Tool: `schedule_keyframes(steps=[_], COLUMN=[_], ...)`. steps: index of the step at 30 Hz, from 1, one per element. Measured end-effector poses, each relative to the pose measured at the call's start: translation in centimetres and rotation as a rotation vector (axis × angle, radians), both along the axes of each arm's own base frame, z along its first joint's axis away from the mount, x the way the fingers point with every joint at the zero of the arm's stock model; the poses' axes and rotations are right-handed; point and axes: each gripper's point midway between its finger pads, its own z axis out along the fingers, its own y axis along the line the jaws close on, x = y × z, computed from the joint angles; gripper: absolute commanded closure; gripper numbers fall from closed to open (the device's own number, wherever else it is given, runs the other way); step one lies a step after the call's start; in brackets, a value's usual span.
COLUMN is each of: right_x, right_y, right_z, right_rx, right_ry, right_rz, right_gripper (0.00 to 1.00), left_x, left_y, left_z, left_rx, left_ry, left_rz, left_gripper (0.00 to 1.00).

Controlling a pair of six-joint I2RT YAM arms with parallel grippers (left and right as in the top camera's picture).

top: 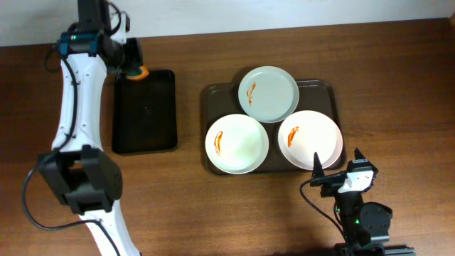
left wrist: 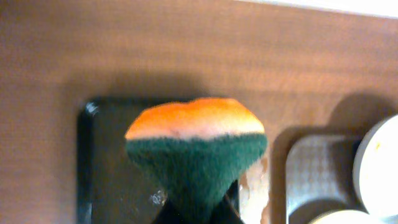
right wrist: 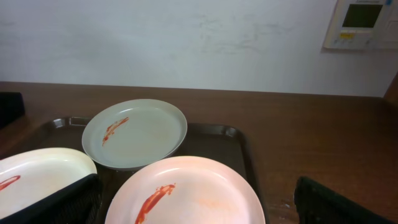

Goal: Clean dirty plates on tray and stack at the side
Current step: 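Lift the sponge with the left gripper and raise it up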

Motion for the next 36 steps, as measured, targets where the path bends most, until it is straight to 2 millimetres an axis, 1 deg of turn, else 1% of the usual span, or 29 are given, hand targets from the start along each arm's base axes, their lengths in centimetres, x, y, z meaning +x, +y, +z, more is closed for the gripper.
schedule_keyframes(steps=[1, 2, 3, 5, 7, 9, 10, 12, 14, 16, 18, 20, 21, 22, 23, 25, 26, 27, 28, 29, 30, 31, 32, 34, 36], right_x=[0.0, 0.0, 0.0, 0.0, 0.0, 0.0, 0.0, 0.0, 0.0, 0.0, 0.0, 0.0, 0.0, 0.0, 0.0, 0.0, 0.0, 0.0, 0.0, 0.0, 0.0, 0.0, 0.0, 0.0, 0.0], right_y=[0.0, 0.0, 0.0, 0.0, 0.0, 0.0, 0.0, 0.0, 0.0, 0.0, 0.0, 0.0, 0.0, 0.0, 0.0, 0.0, 0.0, 0.0, 0.0, 0.0, 0.0, 0.0, 0.0, 0.0, 0.0], right_z=[0.0, 0.0, 0.0, 0.0, 0.0, 0.0, 0.0, 0.0, 0.0, 0.0, 0.0, 0.0, 0.0, 0.0, 0.0, 0.0, 0.0, 0.0, 0.0, 0.0, 0.0, 0.0, 0.0, 0.0, 0.0], right_rx=[0.0, -0.001, 0.0, 0.0, -0.001, 0.0, 0.0, -0.001, 0.0, 0.0, 0.0, 0.0, 0.0, -0.001, 0.0, 0.0, 0.0, 0.0, 0.0, 0.0, -0.001, -0.001, 0.0, 0.0, 0.0], right_ry=[0.0, 0.0, 0.0, 0.0, 0.0, 0.0, 0.0, 0.0, 0.0, 0.0, 0.0, 0.0, 0.0, 0.0, 0.0, 0.0, 0.0, 0.0, 0.0, 0.0, 0.0, 0.0, 0.0, 0.0, 0.0], right_rz=[0.0, 0.0, 0.0, 0.0, 0.0, 0.0, 0.0, 0.0, 0.0, 0.0, 0.0, 0.0, 0.0, 0.0, 0.0, 0.0, 0.0, 0.0, 0.0, 0.0, 0.0, 0.0, 0.0, 0.0, 0.0], right_gripper=[0.02, 0.02, 0.02, 0.02, 0.02, 0.02, 0.02, 0.02, 0.02, 0.01, 0.02, 0.02, 0.02, 0.02, 0.02, 0.02, 0.02, 0.01, 0.02, 0.02, 0.02, 0.02, 0.02, 0.02, 0.02], left_x=[-0.3, -1.0, -1.7, -2.6, -3.4, -4.2, -4.2, -3.8, -3.5, -2.8, -2.7, -2.7, -2.6, -2.6, -2.6, -2.6, -3.4, -4.0, -4.8, -4.9, -4.7, -4.3, -3.8, -3.0, -3.1], left_y=[0.4, 1.2, 1.7, 2.3, 1.6, -0.3, -1.1, -1.7, -1.9, -1.1, -0.7, -0.9, -1.0, -1.0, -0.4, 1.7, 3.2, 3.5, 3.2, 2.8, 2.0, 1.4, 1.0, 0.7, 1.3], left_z=[-2.0, -4.3, -5.4, -5.9, -6.2, -5.6, -4.8, -3.9, -3.3, -2.3, -1.2, 0.2, 0.6, 0.3, -0.9, -4.5, -8.1, -10.0, -11.4, -11.5, -11.1, -10.3, -8.9, -4.4, 1.4], left_rx=[-0.064, -0.155, -0.225, -0.342, -0.439, -0.573, -0.644, -0.719, -0.771, -0.829, -0.887, -0.944, -0.956, -0.933, -0.853, -0.598, -0.396, -0.319, -0.274, -0.272, -0.286, -0.307, -0.326, -0.326, -0.255], left_ry=[0.035, 0.091, 0.122, 0.143, 0.168, 0.195, 0.197, 0.192, 0.202, 0.175, 0.165, 0.161, 0.16, 0.156, 0.158, 0.164, 0.204, 0.228, 0.258, 0.262, 0.245, 0.22, 0.184, 0.075, -0.052], left_rz=[0.0, 0.008, 0.015, 0.02, 0.002, -0.03, -0.037, -0.025, 0.006, 0.025, 0.019, 0.007, 0.002, 0.003, 0.028, 0.084, 0.127, 0.132, 0.12, 0.101, 0.055, 0.023, -0.007, -0.045, -0.05], left_gripper=[1.0, 1.0, 1.0, 1.0, 1.0, 1.0, 1.0, 1.0, 1.0, 1.0, 1.0, 1.0, 1.0, 1.0, 1.0, 1.0, 1.0, 1.0, 1.0, 1.0, 1.0, 1.0, 1.0, 1.0, 1.0])
